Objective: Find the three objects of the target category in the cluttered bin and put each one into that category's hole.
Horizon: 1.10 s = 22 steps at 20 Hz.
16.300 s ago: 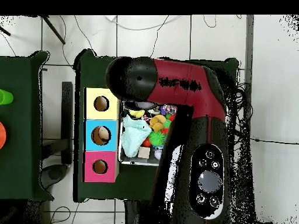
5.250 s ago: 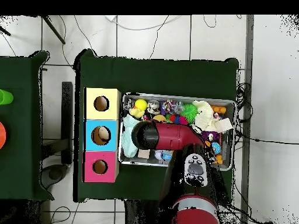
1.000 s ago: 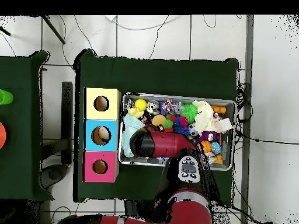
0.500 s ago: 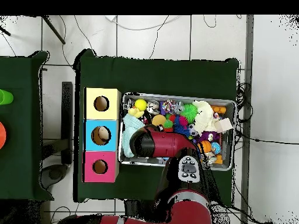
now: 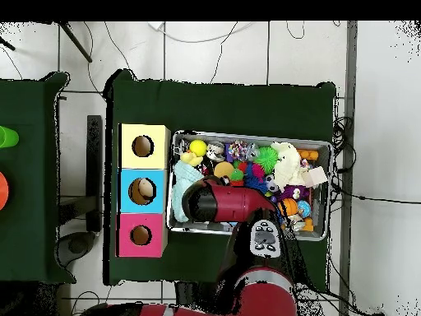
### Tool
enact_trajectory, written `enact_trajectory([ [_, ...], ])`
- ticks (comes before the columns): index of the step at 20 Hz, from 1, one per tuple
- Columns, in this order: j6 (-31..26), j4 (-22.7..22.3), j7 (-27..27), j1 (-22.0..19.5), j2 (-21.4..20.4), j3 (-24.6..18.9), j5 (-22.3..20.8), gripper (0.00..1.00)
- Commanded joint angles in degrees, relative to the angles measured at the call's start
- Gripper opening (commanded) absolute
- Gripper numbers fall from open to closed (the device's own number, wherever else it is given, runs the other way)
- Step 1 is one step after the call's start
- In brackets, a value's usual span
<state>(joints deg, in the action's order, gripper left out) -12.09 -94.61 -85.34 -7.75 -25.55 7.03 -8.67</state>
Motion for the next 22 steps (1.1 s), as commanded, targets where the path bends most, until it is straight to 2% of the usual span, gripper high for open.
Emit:
enact_trajectory([
  [1,-0.9,-4.6,-9.3,0.1,0.4,-2.3,-0.2,0.0],
  [12,-3.1,-3.5,-9.1,1.0,-0.3,-1.7,0.3,0.0],
  [20,-10.6,-2.3,-7.6,1.7,-4.5,-1.3,1.6,0.0],
  [22,-14.2,-3.0,-6.1,0.0,-7.9,-3.0,2.3,0.0],
])
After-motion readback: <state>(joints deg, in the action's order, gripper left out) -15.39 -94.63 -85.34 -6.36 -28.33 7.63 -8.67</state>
